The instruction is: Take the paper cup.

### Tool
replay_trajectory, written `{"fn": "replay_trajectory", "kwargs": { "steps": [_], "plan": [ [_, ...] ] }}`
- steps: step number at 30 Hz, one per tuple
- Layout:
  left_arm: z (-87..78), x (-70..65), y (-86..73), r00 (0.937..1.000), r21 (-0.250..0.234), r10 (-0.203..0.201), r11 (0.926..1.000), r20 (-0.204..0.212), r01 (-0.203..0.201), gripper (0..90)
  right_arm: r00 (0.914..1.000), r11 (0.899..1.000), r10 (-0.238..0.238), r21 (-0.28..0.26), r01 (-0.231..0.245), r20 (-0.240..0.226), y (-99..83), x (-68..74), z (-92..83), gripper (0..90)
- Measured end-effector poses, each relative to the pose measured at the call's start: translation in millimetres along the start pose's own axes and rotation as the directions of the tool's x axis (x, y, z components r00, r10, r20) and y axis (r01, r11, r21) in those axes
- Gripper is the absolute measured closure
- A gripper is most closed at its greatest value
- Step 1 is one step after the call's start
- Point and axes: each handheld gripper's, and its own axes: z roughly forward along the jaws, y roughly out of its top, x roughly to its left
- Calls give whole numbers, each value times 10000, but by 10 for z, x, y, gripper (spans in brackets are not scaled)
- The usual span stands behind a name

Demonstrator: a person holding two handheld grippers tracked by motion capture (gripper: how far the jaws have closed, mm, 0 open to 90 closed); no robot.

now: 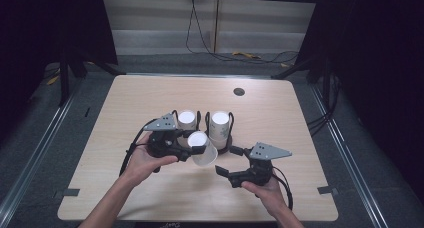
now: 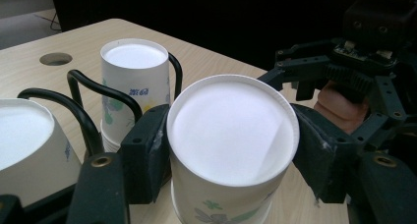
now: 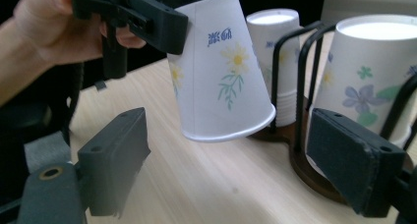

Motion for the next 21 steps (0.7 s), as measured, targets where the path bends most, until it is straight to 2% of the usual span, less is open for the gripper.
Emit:
{"fn": "replay_trajectory", "kwargs": {
  "steps": [4, 6, 9, 14, 21],
  "plan": [
    [-8, -3, 3, 9999, 23, -36, 10000, 106, 36, 354, 9998, 9997, 39, -220, -44, -205, 17, 4, 15, 145],
    [7, -20, 8, 9988, -141, -272, 9995, 412, 278, 355, 9997, 9997, 10, -260, -16, -241, 21, 13, 32, 141],
    [15, -46, 22, 9989, -91, -172, 9998, 441, 177, 355, 9995, 9997, 2, -256, -9, -305, 18, 16, 40, 141],
    [-6, -130, 114, 9958, -386, 39, 9993, 911, -4, 355, 9987, 9990, 6, -451, -29, -509, 12, 22, 62, 143],
    [8, -149, 131, 9939, -333, -29, 9994, 1098, 66, 355, 9973, 9977, 70, -662, -118, -728, -3, 22, 103, 174]
  ]
}}
